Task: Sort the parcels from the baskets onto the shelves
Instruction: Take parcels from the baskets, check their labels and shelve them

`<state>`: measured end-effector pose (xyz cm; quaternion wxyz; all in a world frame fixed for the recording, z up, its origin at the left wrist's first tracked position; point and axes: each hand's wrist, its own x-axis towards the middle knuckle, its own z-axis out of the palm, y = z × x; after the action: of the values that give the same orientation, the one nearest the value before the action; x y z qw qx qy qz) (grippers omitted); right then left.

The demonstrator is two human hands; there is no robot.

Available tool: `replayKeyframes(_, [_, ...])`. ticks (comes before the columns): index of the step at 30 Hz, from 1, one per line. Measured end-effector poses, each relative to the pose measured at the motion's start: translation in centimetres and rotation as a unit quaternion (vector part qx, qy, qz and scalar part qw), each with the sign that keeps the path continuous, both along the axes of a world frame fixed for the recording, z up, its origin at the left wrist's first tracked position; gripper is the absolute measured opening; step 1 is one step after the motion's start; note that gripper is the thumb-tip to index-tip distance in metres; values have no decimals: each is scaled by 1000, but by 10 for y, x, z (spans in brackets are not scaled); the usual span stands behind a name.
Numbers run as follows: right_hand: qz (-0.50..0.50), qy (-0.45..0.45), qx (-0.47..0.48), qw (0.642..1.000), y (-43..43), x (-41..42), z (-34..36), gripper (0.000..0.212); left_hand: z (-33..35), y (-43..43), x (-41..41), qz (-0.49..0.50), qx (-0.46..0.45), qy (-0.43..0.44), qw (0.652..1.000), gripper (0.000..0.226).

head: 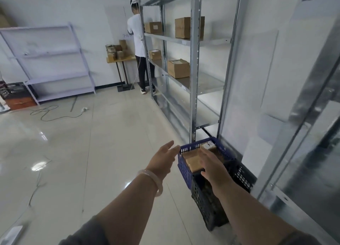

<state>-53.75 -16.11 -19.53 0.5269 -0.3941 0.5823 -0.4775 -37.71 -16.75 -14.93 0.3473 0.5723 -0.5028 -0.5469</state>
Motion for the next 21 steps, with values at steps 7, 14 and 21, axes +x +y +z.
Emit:
replayKeyframes(7, [-17,18,5,1000,-125,-9,-10,38,-1,-124,-10,-42,-22,-47,998,50])
replayKeyframes(14, [-69,35,31,997,-235,-13,-30,41,-34,-259,-9,-84,13,-23,996,50])
replayKeyframes(21, [-170,35,69,982,-344,-12,-48,39,-46,-404,2,-188,47,-43,980,48])
